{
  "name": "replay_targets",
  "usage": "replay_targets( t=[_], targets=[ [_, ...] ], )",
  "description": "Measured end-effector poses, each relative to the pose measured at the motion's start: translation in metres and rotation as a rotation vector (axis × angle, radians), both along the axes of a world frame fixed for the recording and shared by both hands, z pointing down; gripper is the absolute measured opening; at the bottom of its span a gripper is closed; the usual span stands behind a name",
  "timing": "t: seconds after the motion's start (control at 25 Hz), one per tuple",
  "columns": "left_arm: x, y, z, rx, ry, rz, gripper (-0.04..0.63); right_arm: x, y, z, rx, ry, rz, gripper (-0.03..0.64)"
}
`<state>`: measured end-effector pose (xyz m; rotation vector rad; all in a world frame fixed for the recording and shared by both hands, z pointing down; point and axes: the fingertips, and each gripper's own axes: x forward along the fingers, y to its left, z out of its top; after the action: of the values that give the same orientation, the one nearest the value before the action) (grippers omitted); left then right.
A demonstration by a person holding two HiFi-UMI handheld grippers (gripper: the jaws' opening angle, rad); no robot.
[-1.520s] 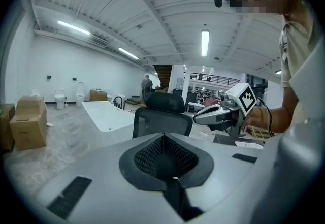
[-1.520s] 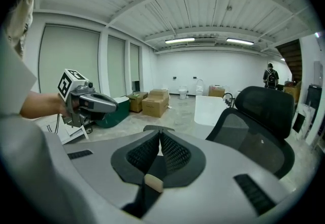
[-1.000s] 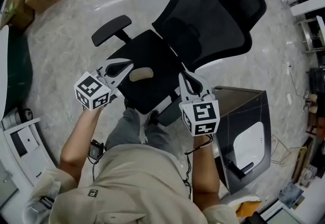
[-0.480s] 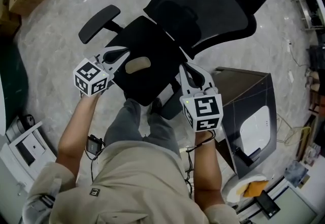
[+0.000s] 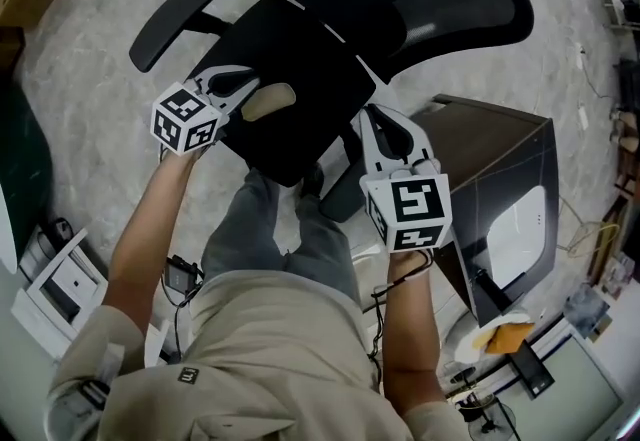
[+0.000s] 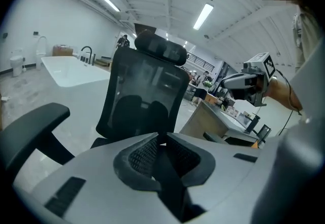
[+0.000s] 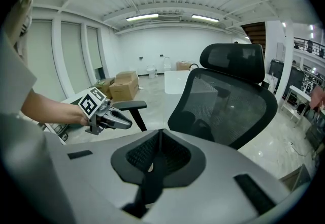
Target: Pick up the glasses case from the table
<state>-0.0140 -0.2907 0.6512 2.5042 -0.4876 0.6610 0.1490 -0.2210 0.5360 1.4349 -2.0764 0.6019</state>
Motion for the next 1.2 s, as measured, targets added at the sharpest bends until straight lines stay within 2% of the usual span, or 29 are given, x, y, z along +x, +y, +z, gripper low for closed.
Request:
replay_targets(
  t=[0.2, 0.6, 1.0, 1.2],
  targets=[
    [0.010, 0.006, 0.051, -0.068, -0.040, 0.048, 0.095, 0.005, 0.007, 0.021, -0.039, -0.006, 0.023, 0.028],
    [0.017, 0.027, 0.158, -0.189, -0.173, 0.144, 0.234, 0.017, 0.017, 0.065, -0.108, -0.005, 0.048, 0.028],
    [0.019, 0.043, 0.252, -0.183, -0.384, 0.246, 0.380, 0.030, 0.020, 0.099, -0.157, -0.008, 0.066, 0.028],
    [0.018, 0.056, 0.290, -0.181, -0.504, 0.312, 0.413, 0.043, 0.026, 0.115, -0.179, -0.010, 0.082, 0.028]
  ],
)
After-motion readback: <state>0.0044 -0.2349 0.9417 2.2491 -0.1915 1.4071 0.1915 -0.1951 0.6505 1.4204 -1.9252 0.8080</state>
